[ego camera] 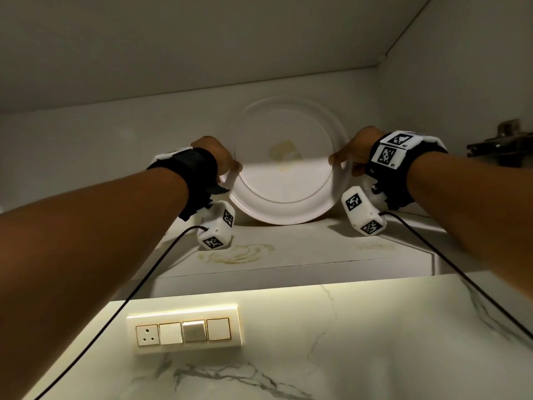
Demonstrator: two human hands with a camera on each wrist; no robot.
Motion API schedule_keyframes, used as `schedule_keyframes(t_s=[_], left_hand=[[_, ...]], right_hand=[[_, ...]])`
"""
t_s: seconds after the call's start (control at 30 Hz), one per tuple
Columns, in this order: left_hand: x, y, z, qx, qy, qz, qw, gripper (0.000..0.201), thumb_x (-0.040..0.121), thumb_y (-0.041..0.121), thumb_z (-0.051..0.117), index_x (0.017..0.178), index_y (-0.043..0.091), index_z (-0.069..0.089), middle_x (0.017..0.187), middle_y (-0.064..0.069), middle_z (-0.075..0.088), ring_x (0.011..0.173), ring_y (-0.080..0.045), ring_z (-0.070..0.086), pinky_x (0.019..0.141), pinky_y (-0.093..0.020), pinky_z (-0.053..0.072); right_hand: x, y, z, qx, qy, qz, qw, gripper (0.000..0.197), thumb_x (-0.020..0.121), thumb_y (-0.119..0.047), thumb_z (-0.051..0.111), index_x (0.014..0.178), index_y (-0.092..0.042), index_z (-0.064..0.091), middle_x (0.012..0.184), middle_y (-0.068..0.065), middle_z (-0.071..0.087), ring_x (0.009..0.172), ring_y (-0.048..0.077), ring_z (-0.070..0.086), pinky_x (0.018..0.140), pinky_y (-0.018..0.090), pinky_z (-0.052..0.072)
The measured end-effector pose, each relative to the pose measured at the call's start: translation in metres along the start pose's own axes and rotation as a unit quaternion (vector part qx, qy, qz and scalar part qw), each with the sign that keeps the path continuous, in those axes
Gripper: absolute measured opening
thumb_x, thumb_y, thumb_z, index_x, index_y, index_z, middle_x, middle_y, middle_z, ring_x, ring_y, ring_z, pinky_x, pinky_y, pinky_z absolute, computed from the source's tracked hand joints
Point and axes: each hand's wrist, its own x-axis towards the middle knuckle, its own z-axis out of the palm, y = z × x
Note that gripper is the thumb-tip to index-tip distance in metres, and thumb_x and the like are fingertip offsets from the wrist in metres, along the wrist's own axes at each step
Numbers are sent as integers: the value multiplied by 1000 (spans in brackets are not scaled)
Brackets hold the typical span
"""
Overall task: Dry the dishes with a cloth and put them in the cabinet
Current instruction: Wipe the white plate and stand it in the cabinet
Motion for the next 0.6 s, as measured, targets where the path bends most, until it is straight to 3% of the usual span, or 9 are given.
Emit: schedule_keyframes(t_s=[0.13, 0.23, 0.3, 0.4, 0.5, 0.53, 0.6], left_hand=[[2, -3, 0, 10, -9, 6, 1000, 37, 77, 24, 78, 101, 2, 61, 81, -15, 56, 66, -32, 56, 27, -21, 39], [-1, -3, -1, 5, -10, 5, 1000, 46, 77, 24, 78, 111, -3, 62, 73, -11, 50, 87, -40, 64, 38, -28, 45], [-2, -3, -2, 8, -11, 7, 1000, 46, 79, 23, 77, 113, -3, 61, 75, -11, 51, 92, -40, 62, 36, -27, 46], [-7, -1, -2, -3, -9, 9, 1000, 42, 83, 21, 73, 115, -2, 58, 74, -10, 48, 74, -33, 55, 23, -22, 37], [-6, -1, -2, 18, -8, 14, 1000, 42, 84, 24, 72, 115, -1, 57, 80, -12, 50, 59, -26, 49, 24, -18, 35], [-5, -2, -2, 18, -7, 11, 1000, 42, 84, 26, 71, 115, 0, 57, 85, -13, 51, 58, -25, 48, 24, -18, 35], [-7, -2, -5, 37, -20, 8, 999, 42, 85, 30, 69, 114, 2, 57, 91, -12, 51, 60, -23, 47, 24, -18, 34]], right_hand=[[0, -1, 0, -3, -1, 3, 1000, 34, 70, -30, 84, 66, -7, 59, 70, 11, 60, 77, 31, 63, 85, 43, 54], [-1, -2, 1, 1, -5, 4, 1000, 34, 70, -28, 84, 68, -7, 58, 69, 11, 58, 75, 32, 61, 85, 44, 54], [-3, -1, 1, 0, -12, 10, 1000, 33, 70, -27, 84, 68, -6, 58, 69, 12, 58, 73, 32, 59, 83, 46, 55], [-7, -1, -1, 0, -13, 24, 1000, 35, 65, -28, 85, 68, -7, 57, 69, 14, 59, 67, 33, 58, 77, 47, 57], [-5, -1, -2, 26, -15, 20, 999, 39, 69, -31, 84, 68, -7, 53, 66, 13, 53, 68, 31, 54, 68, 40, 50], [-6, -2, -2, 23, -14, 14, 1000, 40, 73, -33, 82, 72, -5, 54, 72, 13, 55, 74, 31, 55, 70, 38, 48], [-9, -5, -3, 8, -9, 0, 1000, 43, 79, -38, 76, 95, -2, 60, 93, 13, 57, 91, 32, 57, 80, 38, 47]])
